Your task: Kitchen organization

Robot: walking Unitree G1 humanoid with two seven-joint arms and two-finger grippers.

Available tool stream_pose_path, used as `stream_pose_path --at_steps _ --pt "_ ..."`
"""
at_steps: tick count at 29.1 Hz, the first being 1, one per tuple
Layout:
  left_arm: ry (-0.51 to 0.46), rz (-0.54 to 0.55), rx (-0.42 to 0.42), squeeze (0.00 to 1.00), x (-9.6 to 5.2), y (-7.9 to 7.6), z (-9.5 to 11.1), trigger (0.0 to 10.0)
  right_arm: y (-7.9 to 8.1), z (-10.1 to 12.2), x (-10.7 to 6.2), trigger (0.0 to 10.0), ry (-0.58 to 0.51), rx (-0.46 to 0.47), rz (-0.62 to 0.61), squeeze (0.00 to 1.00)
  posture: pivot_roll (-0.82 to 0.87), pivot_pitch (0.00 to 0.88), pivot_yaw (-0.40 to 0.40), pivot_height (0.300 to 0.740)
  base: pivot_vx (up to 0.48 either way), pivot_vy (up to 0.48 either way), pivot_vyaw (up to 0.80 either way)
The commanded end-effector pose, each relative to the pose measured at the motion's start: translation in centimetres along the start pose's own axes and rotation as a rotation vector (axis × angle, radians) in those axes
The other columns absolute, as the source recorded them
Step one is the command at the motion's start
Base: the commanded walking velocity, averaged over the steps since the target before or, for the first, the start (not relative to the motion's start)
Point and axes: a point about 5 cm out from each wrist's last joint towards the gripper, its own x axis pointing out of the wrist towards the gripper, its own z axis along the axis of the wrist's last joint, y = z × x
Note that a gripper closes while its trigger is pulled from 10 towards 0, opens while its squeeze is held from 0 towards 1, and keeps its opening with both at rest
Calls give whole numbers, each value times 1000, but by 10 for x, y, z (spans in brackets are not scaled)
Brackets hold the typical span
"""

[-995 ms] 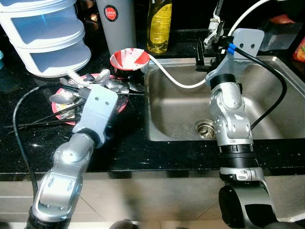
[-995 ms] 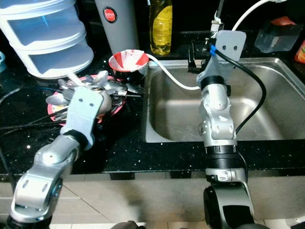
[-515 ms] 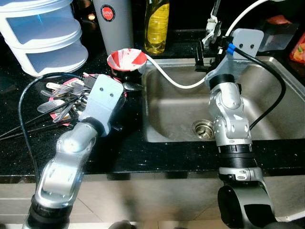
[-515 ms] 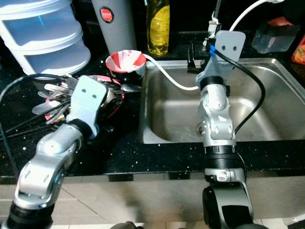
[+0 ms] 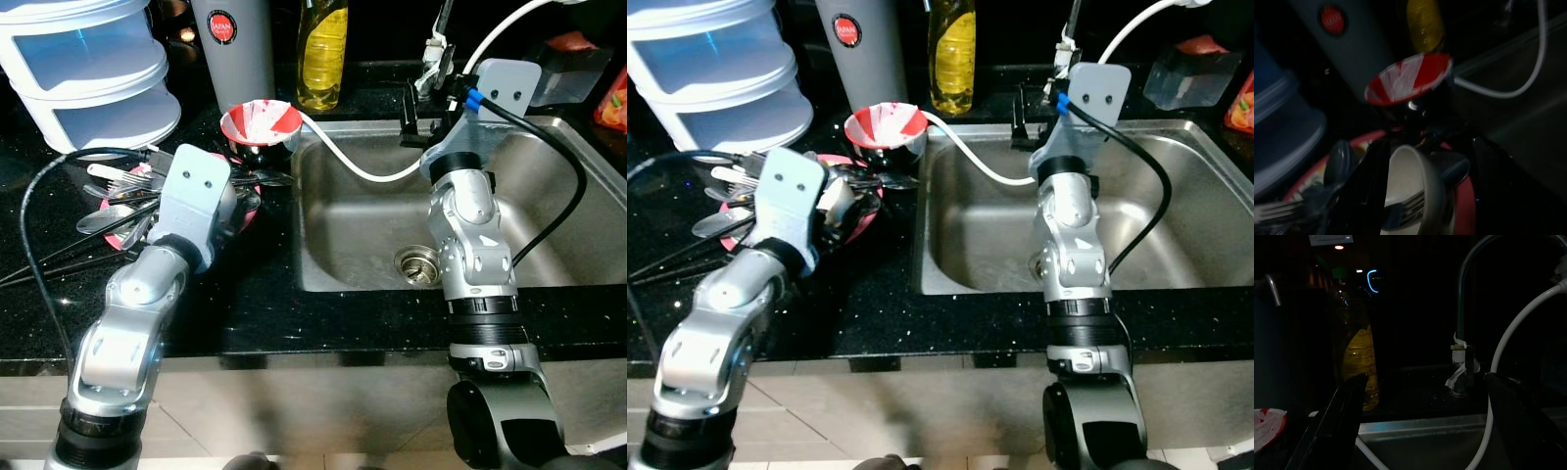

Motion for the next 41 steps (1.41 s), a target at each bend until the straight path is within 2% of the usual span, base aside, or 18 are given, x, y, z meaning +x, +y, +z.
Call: stream_pose_path --at_steps 1,3,4,8,9,10,11,13,15,17,21,25,28,31,38,39,40,41 --pt "-27 -15 86 0 -14 9 6 10000 2 -1 0 10000 4 4 4 0 125 0 18 740 0 0 0" --pt "-10 -51 149 0 -27 15 8 10000 3 -3 -1 10000 7 7 8 0 144 0 18 740 0 0 0" --pt "-10 -51 149 0 -27 15 8 10000 3 -3 -1 10000 7 7 8 0 144 0 18 740 0 0 0" --pt "110 -208 295 0 -65 23 7 10000 7 -6 -1 10000 17 17 22 0 176 0 12 740 0 0 0" --pt "110 -208 295 0 -65 23 7 10000 7 -6 -1 10000 17 17 22 0 176 0 12 740 0 0 0" --pt "169 -234 369 0 -79 26 4 10000 11 -7 0 10000 20 23 34 0 190 0 9 740 0 0 0" --pt "169 -234 369 0 -79 26 4 10000 11 -7 0 10000 20 23 34 0 190 0 9 740 0 0 0" --pt "215 -246 435 0 -88 26 3 10000 13 -7 0 10000 23 28 44 0 202 0 5 740 0 0 0" --pt "314 -288 577 0 -100 28 -6 10000 17 -9 1 10000 28 34 57 0 218 0 -3 740 0 0 0" --pt "386 -335 669 0 -110 29 -13 10000 20 -10 1 10000 34 40 67 0 233 0 -10 740 0 0 0" --pt "452 -392 725 0 -117 31 -23 10000 25 -12 2 10000 39 49 83 0 247 0 -22 740 0 0 0" --pt "475 -434 758 0 -118 32 -31 10000 29 -12 3 10000 38 57 97 0 247 0 -27 740 0 0 0" --pt "452 -435 794 0 -111 31 -42 10000 30 -12 3 10000 37 58 99 0 241 0 -29 740 0 0 0" --pt "387 -431 857 0 -96 27 -59 10000 29 -11 4 10000 30 56 96 0 211 0 -24 740 0 0 0" --pt "295 -428 926 0 -77 25 -70 10000 21 -9 3 10000 22 42 70 0 182 0 -10 740 0 0 0" --pt "255 -433 944 0 -72 25 -74 7529 18 -9 2 10000 19 38 61 0 176 0 -5 740 0 0 0" --pt "255 -433 944 0 -72 25 -74 7529 18 -9 2 10000 19 38 61 0 176 0 -5 740 0 0 0" --pt "240 -438 948 0 -71 24 -75 3373 18 -9 2 10000 18 37 57 0 172 0 0 740 0 0 0"
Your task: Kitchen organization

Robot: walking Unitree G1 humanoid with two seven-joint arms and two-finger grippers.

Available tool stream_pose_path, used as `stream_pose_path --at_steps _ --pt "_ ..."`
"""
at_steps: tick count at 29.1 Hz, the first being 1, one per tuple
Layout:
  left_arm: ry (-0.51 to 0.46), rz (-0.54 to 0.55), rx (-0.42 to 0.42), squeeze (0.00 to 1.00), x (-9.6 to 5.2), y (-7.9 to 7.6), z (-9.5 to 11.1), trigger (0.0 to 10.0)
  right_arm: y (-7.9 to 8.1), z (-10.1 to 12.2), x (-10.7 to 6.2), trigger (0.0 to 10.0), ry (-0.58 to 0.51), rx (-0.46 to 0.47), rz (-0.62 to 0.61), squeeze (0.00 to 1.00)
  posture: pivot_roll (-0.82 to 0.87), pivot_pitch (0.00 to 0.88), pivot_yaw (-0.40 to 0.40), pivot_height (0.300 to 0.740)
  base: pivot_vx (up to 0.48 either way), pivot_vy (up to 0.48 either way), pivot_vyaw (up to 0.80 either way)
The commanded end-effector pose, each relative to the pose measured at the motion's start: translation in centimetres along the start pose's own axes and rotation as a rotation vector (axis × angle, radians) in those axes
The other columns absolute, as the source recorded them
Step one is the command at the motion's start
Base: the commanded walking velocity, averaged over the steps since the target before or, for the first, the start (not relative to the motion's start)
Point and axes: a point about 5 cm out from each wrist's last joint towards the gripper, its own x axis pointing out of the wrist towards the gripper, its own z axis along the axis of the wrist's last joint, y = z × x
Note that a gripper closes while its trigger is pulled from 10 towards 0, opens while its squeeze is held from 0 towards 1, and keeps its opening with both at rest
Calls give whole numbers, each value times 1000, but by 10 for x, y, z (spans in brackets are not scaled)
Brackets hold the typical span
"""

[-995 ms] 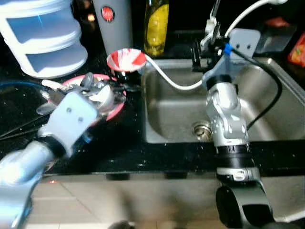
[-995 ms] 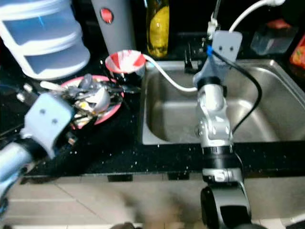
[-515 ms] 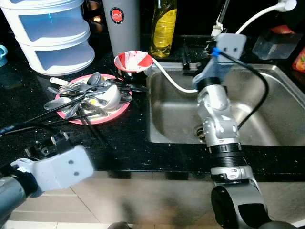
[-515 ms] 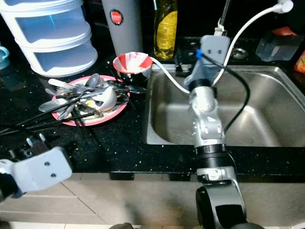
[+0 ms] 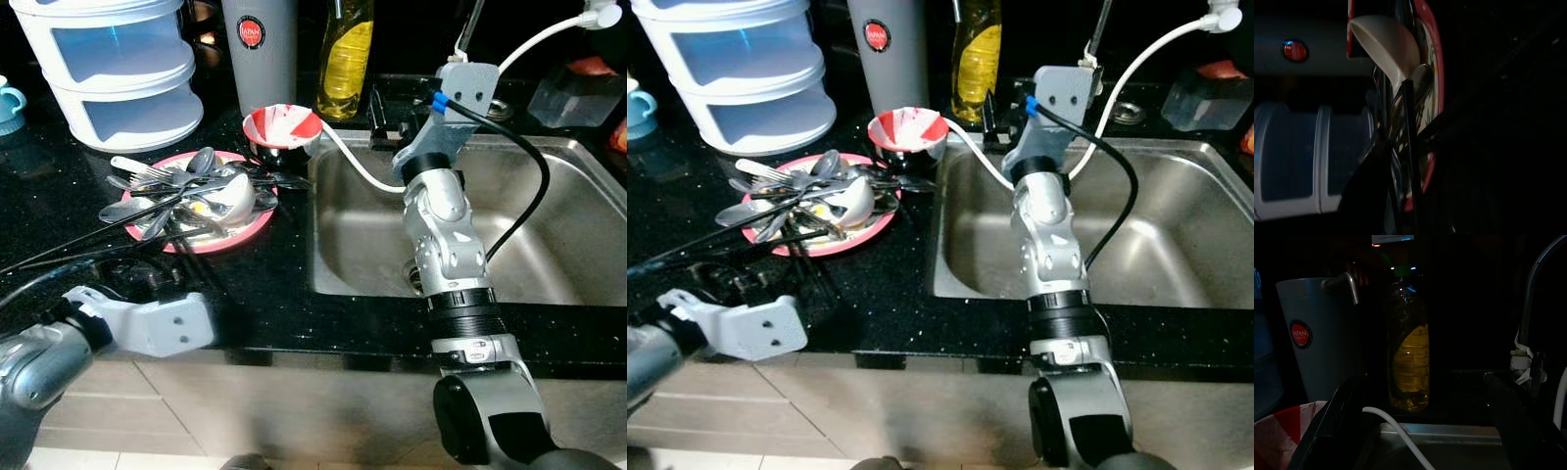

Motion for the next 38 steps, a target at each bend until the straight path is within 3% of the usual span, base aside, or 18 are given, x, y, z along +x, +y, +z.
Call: stream_pose_path --at_steps 1,2,11,18,19,20,21,24,25,30,32,38 --pt "-10 -96 -42 0 5 -26 -5 941 -6 2 -2 10000 -15 -1 -28 0 170 0 2 740 0 0 0" --pt "-18 -91 -47 0 5 -25 -4 0 -7 2 -2 10000 -15 -2 -31 0 170 0 2 740 0 0 0" --pt "-65 -7 -48 0 6 -15 -4 0 -6 0 -4 10000 -9 8 -35 0 181 0 6 740 0 0 0" --pt "-130 174 11 0 13 10 3 0 0 -2 -1 10000 -5 20 -20 0 191 0 3 740 0 0 0" --pt "-142 209 19 0 15 16 5 4824 1 -1 -1 10000 -4 22 -19 0 204 0 -7 740 0 0 0" --pt "-146 222 19 0 16 19 5 4824 1 -1 -1 10000 -5 23 -18 0 204 0 -7 740 0 0 0" --pt "-153 244 16 0 19 23 6 10000 2 -1 -1 10000 -5 24 -17 0 201 0 -6 740 0 0 0" --pt "-167 269 7 0 23 27 6 10000 2 -1 -2 10000 -6 25 -17 0 201 0 -6 740 0 0 0" --pt "-204 311 -36 0 31 36 12 10000 2 -1 -2 10000 -7 25 -19 0 192 0 -2 740 0 0 0" --pt "-264 360 -149 0 45 54 22 10000 0 0 -2 10000 -11 23 -26 0 177 0 5 740 0 0 0" --pt "-309 349 -249 0 55 65 28 10000 -2 1 -1 10000 -17 18 -33 0 159 0 14 740 0 0 0" --pt "-388 290 -373 0 67 75 41 10000 -8 5 -1 10000 -29 5 -55 0 136 0 30 740 0 0 0"
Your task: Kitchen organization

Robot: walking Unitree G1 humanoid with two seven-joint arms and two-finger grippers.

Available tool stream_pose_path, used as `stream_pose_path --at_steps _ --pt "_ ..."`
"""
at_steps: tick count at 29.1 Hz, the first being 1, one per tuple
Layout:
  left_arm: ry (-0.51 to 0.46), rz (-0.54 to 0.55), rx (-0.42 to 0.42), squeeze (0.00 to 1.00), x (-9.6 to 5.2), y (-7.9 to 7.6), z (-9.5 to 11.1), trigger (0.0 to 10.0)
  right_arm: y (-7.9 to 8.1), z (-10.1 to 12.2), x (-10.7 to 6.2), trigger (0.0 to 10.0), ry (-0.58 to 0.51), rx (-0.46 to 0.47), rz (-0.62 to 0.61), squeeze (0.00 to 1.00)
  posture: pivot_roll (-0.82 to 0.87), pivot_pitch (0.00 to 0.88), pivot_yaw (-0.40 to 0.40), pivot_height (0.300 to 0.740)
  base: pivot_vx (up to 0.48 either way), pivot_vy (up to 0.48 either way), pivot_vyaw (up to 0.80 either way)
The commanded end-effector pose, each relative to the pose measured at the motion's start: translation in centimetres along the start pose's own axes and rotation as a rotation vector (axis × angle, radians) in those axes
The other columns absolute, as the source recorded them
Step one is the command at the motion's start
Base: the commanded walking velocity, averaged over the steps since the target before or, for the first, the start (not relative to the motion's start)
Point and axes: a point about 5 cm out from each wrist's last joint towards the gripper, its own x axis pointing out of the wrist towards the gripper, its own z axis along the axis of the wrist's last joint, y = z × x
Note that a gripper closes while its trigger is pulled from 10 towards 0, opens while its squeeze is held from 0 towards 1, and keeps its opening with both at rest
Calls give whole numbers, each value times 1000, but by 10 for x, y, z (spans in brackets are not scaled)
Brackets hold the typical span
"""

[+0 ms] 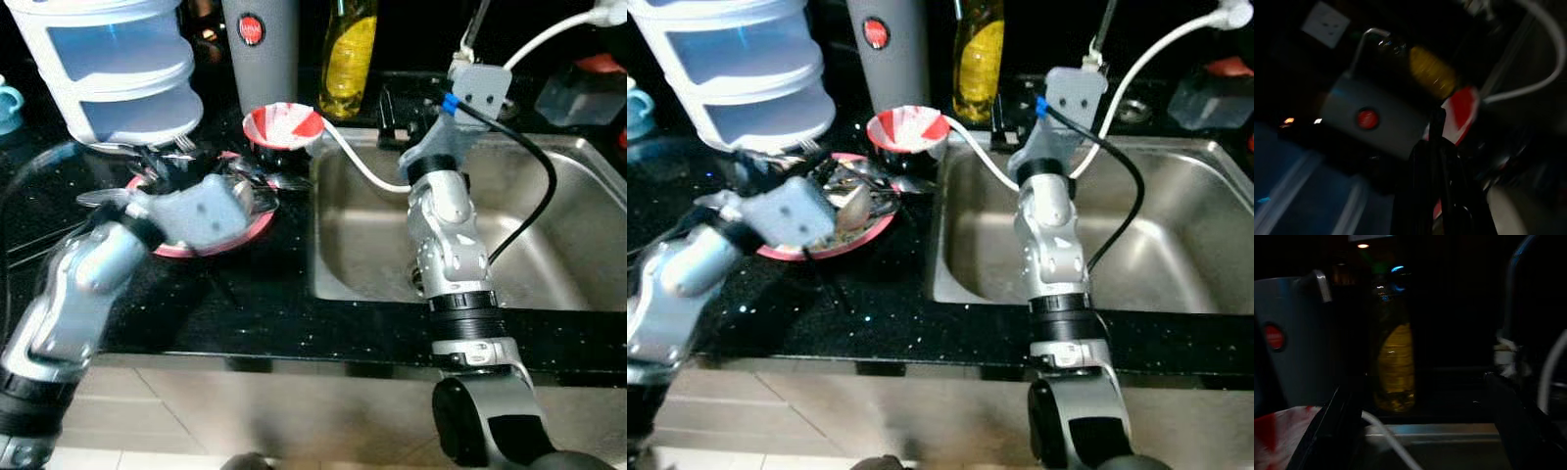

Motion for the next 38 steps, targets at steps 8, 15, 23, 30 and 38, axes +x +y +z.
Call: stream_pose_path --at_steps 8,15,23,30,38 --pt "-151 -37 126 0 49 -3 25 10000 -35 15 0 10000 -58 -67 -137 0 62 0 99 740 0 0 0" --pt "-299 -64 -122 0 84 -10 59 10000 -66 23 -9 10000 -83 -129 -258 0 17 0 142 740 0 0 0" --pt "-141 -301 -718 1000 105 -58 50 10000 -69 24 -17 10000 -86 -145 -276 0 -6 0 160 740 0 0 0" --pt "65 -199 -826 1000 106 -56 23 10000 -65 24 -15 10000 -76 -143 -257 0 11 0 140 740 0 0 0" --pt "102 54 -884 0 97 3 33 10000 -51 27 -8 10000 -81 -127 -169 0 33 0 113 740 0 0 0"
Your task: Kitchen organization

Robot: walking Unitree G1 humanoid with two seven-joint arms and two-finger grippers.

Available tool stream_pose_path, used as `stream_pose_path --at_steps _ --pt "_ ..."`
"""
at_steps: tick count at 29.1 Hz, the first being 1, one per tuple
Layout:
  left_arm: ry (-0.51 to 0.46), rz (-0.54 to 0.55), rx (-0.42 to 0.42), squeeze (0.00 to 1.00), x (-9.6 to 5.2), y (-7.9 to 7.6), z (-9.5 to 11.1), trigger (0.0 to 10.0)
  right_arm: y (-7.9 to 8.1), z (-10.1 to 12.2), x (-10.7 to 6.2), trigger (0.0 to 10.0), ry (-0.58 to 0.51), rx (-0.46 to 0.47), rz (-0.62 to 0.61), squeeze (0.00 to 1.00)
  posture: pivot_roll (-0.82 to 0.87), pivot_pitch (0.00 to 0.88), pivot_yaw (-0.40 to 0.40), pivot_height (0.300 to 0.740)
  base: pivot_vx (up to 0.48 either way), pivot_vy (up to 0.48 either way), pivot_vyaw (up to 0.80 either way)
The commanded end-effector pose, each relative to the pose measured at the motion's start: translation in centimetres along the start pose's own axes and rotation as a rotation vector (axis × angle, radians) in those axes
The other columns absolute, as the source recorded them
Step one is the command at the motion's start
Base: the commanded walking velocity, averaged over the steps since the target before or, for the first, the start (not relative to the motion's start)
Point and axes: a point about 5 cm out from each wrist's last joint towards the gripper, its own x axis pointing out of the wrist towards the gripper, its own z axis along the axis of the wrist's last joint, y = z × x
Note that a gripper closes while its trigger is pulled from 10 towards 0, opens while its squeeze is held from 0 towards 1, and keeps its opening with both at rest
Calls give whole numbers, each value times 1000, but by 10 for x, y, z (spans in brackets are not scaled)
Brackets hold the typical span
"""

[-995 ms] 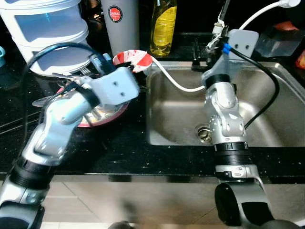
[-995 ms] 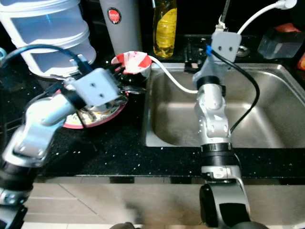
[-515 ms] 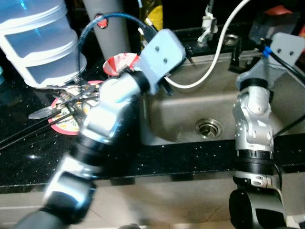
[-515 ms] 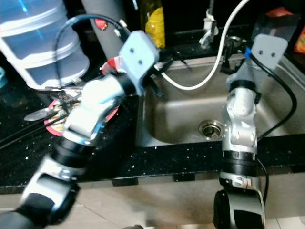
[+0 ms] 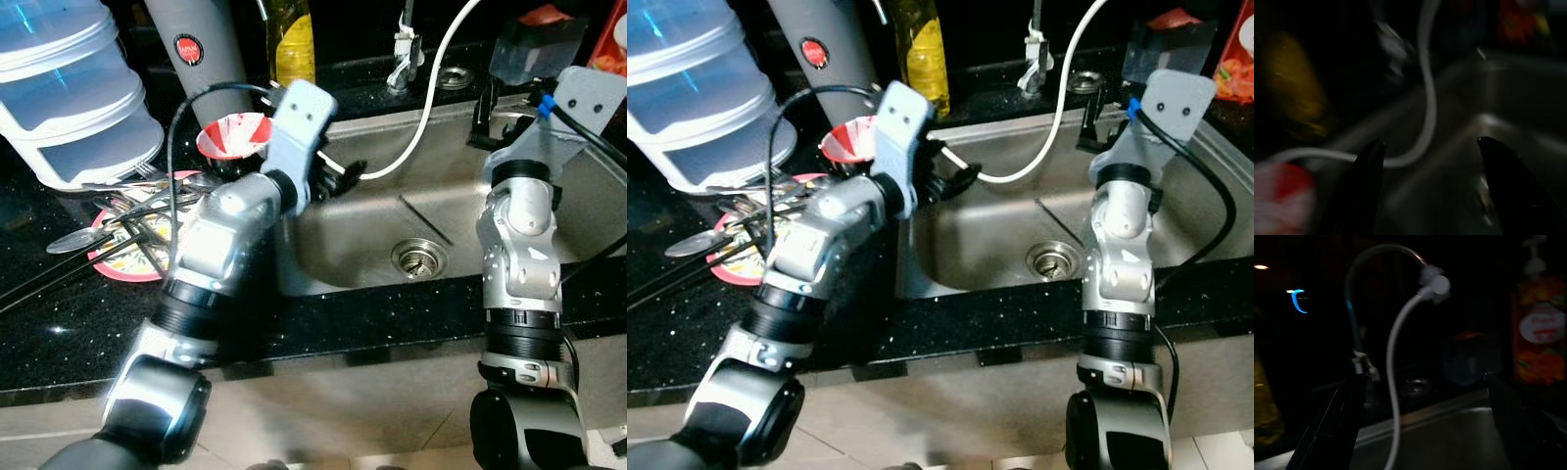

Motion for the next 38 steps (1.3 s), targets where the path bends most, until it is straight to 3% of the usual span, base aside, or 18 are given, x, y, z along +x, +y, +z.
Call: stream_pose_path --at_steps 1,5,7,8,9,10,11,14,18,19,22,25,26,29,31,32,33,38 --pt "-15 106 10 0 -9 14 11 10000 14 2 0 10000 -3 1 72 0 33 0 112 740 0 0 0" --pt "-51 140 107 0 -25 25 26 10000 16 9 2 10000 -26 -3 109 0 33 0 110 740 0 0 0" --pt "-51 140 107 0 -25 25 26 10000 16 9 2 10000 -26 -3 109 0 33 0 110 740 0 0 0" --pt "-11 239 313 0 -45 51 35 10000 15 16 4 10000 -41 11 136 0 40 0 113 740 0 0 0" --pt "30 315 363 0 -56 68 37 10000 17 20 5 10000 -43 33 184 0 42 0 113 740 0 0 0" --pt "64 373 385 0 -66 80 38 10000 19 23 5 10000 -44 53 229 0 43 0 113 740 0 0 0" --pt "64 373 385 0 -66 80 38 10000 19 23 5 10000 -44 53 229 0 43 0 113 740 0 0 0" --pt "229 385 384 0 -101 96 22 10000 39 36 -2 10000 -52 94 533 0 51 3 106 740 0 0 0" --pt "309 333 385 0 -135 93 18 10000 44 45 -8 10000 -61 99 698 0 71 26 98 740 0 0 0" --pt "309 333 385 0 -135 93 18 10000 44 45 -8 10000 -61 99 698 0 71 26 98 740 0 0 0" --pt "393 372 348 0 -161 86 5 10000 41 40 -8 10000 -35 128 690 0 111 40 96 740 0 0 0" --pt "430 362 360 0 -170 78 -4 10000 41 35 -10 10000 -19 139 676 0 126 36 93 740 0 0 0" --pt "488 359 467 0 -175 70 -13 10000 43 30 -10 10000 2 146 677 0 148 49 84 740 0 0 0" --pt "525 350 545 0 -178 65 -18 10000 46 26 -10 10000 16 150 679 0 150 49 84 740 0 0 0" --pt "614 256 739 0 -185 54 -28 10000 51 24 -10 10000 36 172 708 0 158 64 59 740 0 0 0" --pt "614 256 739 0 -185 54 -28 10000 51 24 -10 10000 36 172 708 0 158 64 59 740 0 0 0" --pt "684 219 831 0 -192 56 -30 10000 55 25 -9 10000 45 178 725 0 162 72 49 740 0 0 0" --pt "805 251 848 0 -208 68 -34 10000 59 25 -7 10000 54 193 735 0 173 89 30 740 0 0 0"
